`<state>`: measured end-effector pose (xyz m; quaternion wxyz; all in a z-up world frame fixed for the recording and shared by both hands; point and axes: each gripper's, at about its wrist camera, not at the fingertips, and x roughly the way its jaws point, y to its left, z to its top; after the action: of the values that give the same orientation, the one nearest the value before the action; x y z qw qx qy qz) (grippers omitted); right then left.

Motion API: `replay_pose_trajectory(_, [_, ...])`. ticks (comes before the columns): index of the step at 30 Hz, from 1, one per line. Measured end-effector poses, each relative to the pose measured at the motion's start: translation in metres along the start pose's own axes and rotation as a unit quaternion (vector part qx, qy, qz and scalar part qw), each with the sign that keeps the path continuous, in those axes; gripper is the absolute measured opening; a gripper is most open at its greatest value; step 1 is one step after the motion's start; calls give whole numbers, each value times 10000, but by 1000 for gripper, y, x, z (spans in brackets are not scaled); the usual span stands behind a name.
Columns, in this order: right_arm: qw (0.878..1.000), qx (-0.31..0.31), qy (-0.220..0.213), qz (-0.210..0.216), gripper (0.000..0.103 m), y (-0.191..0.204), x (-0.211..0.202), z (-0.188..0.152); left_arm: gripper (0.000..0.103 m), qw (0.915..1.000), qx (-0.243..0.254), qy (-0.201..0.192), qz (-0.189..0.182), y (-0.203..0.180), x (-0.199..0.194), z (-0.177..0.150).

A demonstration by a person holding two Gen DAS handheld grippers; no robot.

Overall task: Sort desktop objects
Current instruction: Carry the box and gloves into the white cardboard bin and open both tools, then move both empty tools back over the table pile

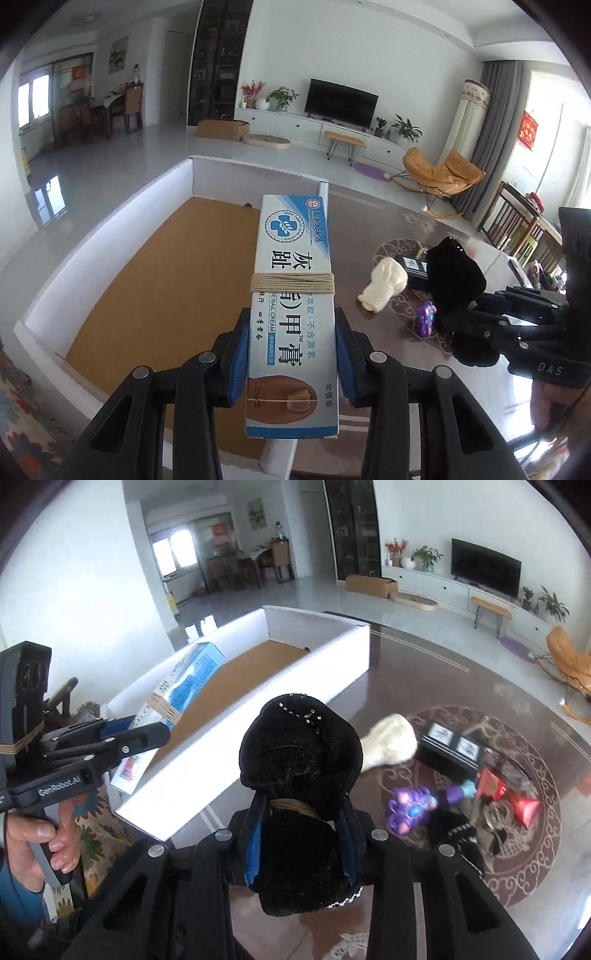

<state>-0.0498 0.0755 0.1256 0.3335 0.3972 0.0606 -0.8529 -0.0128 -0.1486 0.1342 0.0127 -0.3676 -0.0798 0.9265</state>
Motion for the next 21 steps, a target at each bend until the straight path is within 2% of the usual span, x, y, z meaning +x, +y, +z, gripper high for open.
replay_pose_trajectory(3, [9988, -312, -43, 369, 35, 54, 35, 35, 41, 9985, -270, 238, 402, 50, 12, 10])
replay_pose_trajectory(6, [9972, -544, 145, 483, 35, 93, 84, 57, 41, 9947, -404, 583, 747, 87, 35, 12])
replay_pose_trajectory(12, [9937, -738, 768, 357, 37, 127, 165, 64, 41, 9872, -412, 1111, 1071, 113, 71, 2])
replay_pose_trajectory(13, [9932, -653, 888, 387, 43, 126, 174, 64, 42, 9859, -420, 1149, 1142, 116, 73, -1])
replay_pose_trajectory(14, [9929, -533, 975, 420, 50, 123, 182, 62, 49, 9852, -427, 1175, 1173, 117, 77, -3])
replay_pose_trajectory(15, [9931, -413, 999, 460, 65, 119, 185, 61, 54, 9850, -430, 1171, 1192, 118, 79, -4])
replay_pose_trajectory(16, [9939, -308, 943, 481, 74, 114, 184, 60, 66, 9849, -426, 1123, 1249, 118, 79, -6])
replay_pose_trajectory(17, [9951, -224, 844, 471, 75, 108, 181, 58, 72, 9852, -406, 1015, 1317, 118, 76, -7])
replay_pose_trajectory(21, [9987, -137, 397, 302, 84, 87, 150, 49, 72, 9885, -355, 609, 1335, 101, 60, -14])
